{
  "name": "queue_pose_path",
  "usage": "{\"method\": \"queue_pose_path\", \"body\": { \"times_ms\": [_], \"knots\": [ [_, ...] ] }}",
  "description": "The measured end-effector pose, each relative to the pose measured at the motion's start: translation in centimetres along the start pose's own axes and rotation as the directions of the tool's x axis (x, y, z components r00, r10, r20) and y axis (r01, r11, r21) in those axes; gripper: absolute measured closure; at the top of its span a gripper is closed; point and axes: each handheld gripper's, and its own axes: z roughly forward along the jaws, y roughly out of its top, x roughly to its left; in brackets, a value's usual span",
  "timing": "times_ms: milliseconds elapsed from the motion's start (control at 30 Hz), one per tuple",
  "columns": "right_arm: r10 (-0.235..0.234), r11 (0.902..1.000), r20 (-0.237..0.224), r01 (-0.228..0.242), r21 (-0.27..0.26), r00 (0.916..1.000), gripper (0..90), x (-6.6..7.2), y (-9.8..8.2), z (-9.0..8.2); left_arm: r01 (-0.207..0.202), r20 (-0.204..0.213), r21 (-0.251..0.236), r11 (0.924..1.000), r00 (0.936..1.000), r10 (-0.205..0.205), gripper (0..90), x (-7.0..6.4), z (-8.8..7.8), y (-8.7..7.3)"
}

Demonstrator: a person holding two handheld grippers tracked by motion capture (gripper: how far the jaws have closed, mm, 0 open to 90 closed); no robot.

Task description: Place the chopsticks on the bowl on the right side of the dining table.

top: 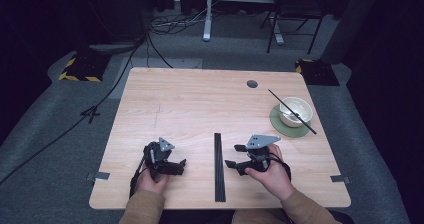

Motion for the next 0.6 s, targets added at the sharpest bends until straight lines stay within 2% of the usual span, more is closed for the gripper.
{"method": "queue_pose_path", "body": {
  "times_ms": [67, 167, 267, 333, 467, 500, 567, 600],
  "knots": [
    [0.002, 1.0000, -0.008, -0.002, 0.005, 1.0000, 32.1, 0.3, -0.6, 0.5, 0.000, 0.000, -0.001, 1.0000, 1.0000, 0.000, 0.3, 0.0, 0.0, 0.0],
    [0.017, 0.9997, 0.012, -0.017, 0.018, 0.9998, 32.3, 0.9, -1.3, 1.5, -0.001, 0.003, 0.003, 1.0000, 1.0000, 0.001, 0.3, 0.0, 0.0, 0.0],
    [0.010, 0.9994, 0.015, -0.011, 0.032, 0.9998, 32.4, 1.3, -1.8, 2.3, 0.000, 0.000, -0.001, 1.0000, 1.0000, 0.000, 0.3, 0.0, 0.0, 0.0],
    [-0.012, 0.9987, 0.021, 0.011, 0.050, 0.9997, 32.5, 1.4, -2.1, 2.7, -0.001, -0.002, -0.001, 1.0000, 1.0000, 0.001, 0.3, 0.0, 0.0, 0.0],
    [-0.002, 0.9983, 0.026, 0.000, 0.058, 0.9997, 32.5, 1.3, -2.4, 2.9, 0.000, -0.001, 0.000, 1.0000, 1.0000, 0.000, 0.3, 0.0, 0.0, 0.0],
    [-0.015, 0.9982, 0.031, 0.013, 0.059, 0.9994, 32.5, 1.1, -2.5, 3.0, 0.002, -0.001, -0.001, 1.0000, 1.0000, -0.002, 0.3, 0.0, 0.0, 0.0],
    [0.012, 0.9982, 0.036, -0.014, 0.058, 0.9993, 32.4, 0.9, -2.6, 3.1, 0.002, -0.002, -0.001, 1.0000, 1.0000, -0.002, 0.3, 0.0, 0.0, 0.0],
    [0.011, 0.9983, 0.039, -0.013, 0.057, 0.9992, 32.3, 0.9, -2.7, 3.1, 0.002, -0.002, -0.001, 1.0000, 1.0000, -0.002, 0.3, 0.0, 0.0, 0.0]
  ]
}}
